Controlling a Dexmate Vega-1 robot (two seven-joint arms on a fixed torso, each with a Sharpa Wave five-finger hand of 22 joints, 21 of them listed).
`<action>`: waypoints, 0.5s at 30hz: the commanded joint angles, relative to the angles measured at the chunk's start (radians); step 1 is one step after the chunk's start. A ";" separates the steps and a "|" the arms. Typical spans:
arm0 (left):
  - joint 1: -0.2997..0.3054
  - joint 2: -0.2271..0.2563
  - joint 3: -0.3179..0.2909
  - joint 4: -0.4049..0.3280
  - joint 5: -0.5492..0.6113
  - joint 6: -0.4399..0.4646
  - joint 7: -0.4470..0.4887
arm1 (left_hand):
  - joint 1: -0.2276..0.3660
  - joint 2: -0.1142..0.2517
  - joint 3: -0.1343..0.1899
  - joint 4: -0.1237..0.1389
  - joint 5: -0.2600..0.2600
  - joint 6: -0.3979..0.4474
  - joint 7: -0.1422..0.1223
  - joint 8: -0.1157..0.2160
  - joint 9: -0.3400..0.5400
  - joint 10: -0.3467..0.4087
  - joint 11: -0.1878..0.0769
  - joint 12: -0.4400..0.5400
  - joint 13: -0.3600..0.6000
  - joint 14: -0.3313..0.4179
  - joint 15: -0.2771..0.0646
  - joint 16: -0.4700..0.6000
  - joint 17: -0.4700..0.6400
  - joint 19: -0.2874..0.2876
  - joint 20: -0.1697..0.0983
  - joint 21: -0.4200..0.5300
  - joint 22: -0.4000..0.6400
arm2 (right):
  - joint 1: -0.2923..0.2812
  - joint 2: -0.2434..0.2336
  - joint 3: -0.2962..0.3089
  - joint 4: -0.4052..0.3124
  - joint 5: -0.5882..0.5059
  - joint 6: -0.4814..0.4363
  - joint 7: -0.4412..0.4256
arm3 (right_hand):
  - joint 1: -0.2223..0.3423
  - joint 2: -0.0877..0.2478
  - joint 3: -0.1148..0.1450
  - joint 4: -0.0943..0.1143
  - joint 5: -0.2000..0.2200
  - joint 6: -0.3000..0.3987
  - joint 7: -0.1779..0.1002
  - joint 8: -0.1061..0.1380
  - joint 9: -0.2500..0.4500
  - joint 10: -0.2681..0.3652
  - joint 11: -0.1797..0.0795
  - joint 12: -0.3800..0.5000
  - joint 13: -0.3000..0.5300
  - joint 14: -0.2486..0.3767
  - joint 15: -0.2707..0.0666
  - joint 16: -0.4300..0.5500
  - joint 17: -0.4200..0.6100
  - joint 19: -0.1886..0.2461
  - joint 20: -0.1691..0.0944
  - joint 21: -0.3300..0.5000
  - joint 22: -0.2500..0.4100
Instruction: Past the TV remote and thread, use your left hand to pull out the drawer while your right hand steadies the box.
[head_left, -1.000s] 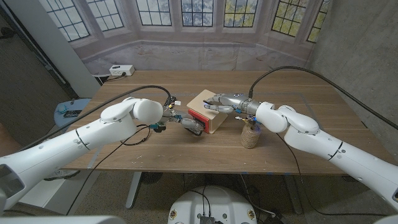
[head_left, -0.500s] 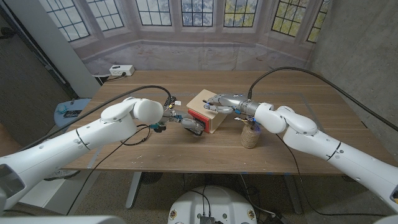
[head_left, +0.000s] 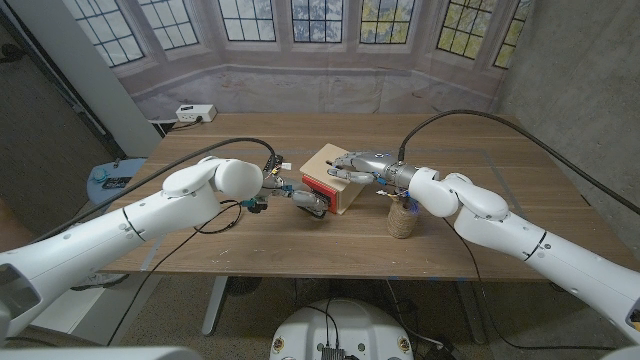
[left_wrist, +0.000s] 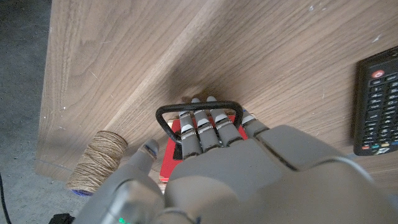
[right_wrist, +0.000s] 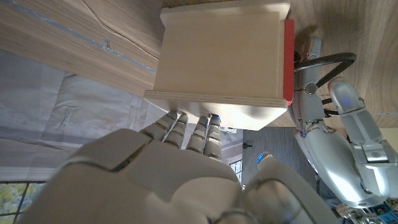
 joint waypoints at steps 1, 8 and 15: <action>0.009 0.005 -0.004 -0.006 -0.008 0.006 0.004 | -0.012 0.001 0.004 0.007 0.005 -0.006 0.002 -0.003 0.003 0.000 0.000 -0.001 0.002 -0.003 0.003 -0.002 0.002 0.008 -0.003 -0.002 0.000 | -0.019 0.017 -0.004 -0.009 -0.023 -0.063 -0.012 | -0.017 0.051 0.001 0.007 0.010 0.006 0.001 0.006 0.000 0.005 0.006 0.005 0.000 0.008 -0.002 0.009 0.003 0.009 -0.006 0.005 0.004; 0.014 0.008 -0.008 -0.007 -0.016 0.008 0.011 | -0.012 0.001 0.004 0.007 0.005 -0.006 0.003 -0.002 0.003 0.001 0.000 0.000 0.002 -0.003 0.003 -0.002 0.002 0.009 -0.002 -0.002 0.000 | -0.027 0.030 -0.006 -0.012 -0.028 -0.103 -0.028 | -0.020 0.053 0.000 0.007 0.013 0.007 0.003 0.005 0.000 0.003 0.009 0.004 0.000 0.012 0.000 0.010 0.002 0.012 -0.006 0.006 0.004; 0.015 0.011 -0.008 -0.005 -0.019 0.008 0.013 | -0.012 0.001 0.004 0.007 0.005 -0.007 0.002 -0.002 0.003 0.000 0.000 0.000 0.002 -0.003 0.003 -0.002 0.002 0.009 -0.002 -0.002 0.000 | -0.032 0.038 -0.009 -0.018 -0.026 -0.146 -0.034 | -0.023 0.054 0.000 0.007 0.016 0.007 0.008 0.004 0.000 0.002 0.016 0.004 0.000 0.017 0.005 0.012 0.001 0.018 -0.005 0.008 0.004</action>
